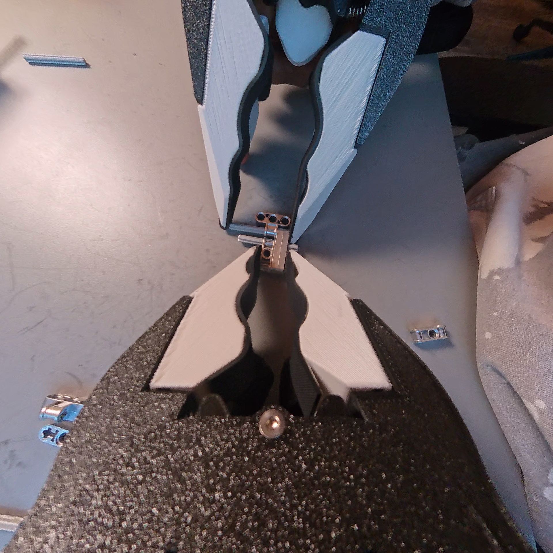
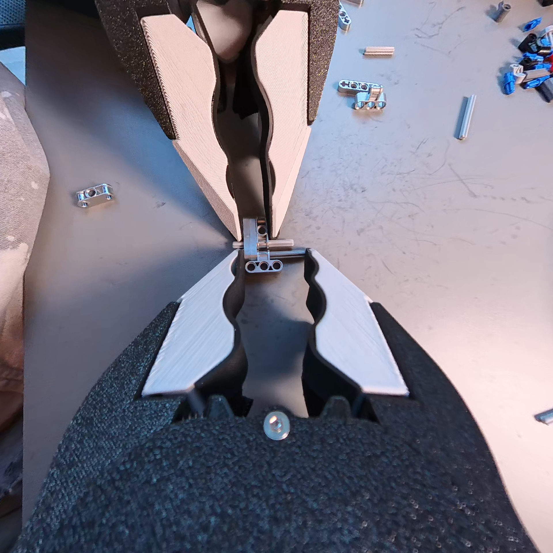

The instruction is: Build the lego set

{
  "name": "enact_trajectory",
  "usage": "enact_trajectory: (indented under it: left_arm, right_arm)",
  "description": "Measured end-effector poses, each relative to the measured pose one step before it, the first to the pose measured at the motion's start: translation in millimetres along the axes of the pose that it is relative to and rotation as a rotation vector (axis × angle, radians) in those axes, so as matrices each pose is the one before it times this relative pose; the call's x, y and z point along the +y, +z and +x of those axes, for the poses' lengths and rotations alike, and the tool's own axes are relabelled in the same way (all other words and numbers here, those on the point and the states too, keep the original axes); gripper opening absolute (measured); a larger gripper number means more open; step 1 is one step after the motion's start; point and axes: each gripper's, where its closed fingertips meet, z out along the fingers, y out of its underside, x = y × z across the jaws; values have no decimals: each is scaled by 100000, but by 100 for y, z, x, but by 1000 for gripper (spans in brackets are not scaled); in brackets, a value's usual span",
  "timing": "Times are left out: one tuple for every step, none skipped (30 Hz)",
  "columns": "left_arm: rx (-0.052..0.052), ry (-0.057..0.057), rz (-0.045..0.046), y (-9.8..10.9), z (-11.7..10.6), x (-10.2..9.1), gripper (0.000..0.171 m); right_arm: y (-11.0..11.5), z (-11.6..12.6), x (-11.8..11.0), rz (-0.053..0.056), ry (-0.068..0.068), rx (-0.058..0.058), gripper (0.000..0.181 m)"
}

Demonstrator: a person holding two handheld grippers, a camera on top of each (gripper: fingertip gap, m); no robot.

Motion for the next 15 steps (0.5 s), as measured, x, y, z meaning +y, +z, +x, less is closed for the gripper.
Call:
enact_trajectory:
  left_arm:
    - [-78,196,82,-4,11,3,14]
    - [-47,245,68,-3,3,1,14]
    - [-84,364,-25,-7,12,15,14]
    - [1,382,-93,-7,10,4,14]
    - [243,240,-77,-3,8,7,14]
    - [433,90,-40,0,14,-2,14]
    - [319,172,-44,-3,1,2,14]
    - [77,157,-3,-3,9,4,14]
    - [51,413,218,-8,6,-5,14]
    - [317,445,416,-18,-3,10,14]
    - [392,-205,-113,4,-8,-5,14]
    - [189,118,-563,-3,-10,1,14]
    - [129,422,-410,-2,-3,-7,14]
    - [-126,146,-120,1,3,-2,14]
    - [-446,210,-51,-6,0,5,14]
  right_arm:
    - [-5,-9,6,-18,-219,-18,36]
    - [3,-15,-3,-16,-183,13,36]
    - [-5,-18,8,-61,-397,-35,36]
    - [4,-12,-3,-44,-484,17,36]
    - [6,-33,-6,-34,-382,-12,36]
    - [-1,-19,-6,61,-220,204,36]
    - [-7,-15,-5,126,-243,398,36]
    - [-4,-37,9,57,-350,256,36]
    - [8,-119,-41,417,61,-404,37]
    - [-5,18,-9,186,658,649,37]
    - [-28,36,-10,-16,-724,1152,37]
    - [-30,37,-26,13,-907,910,38]
    - [-19,-57,-10,-8,-228,-373,41]
    - [18,115,-6,18,816,107,55]
    - [-85,-321,-136,811,1233,-3276,72]
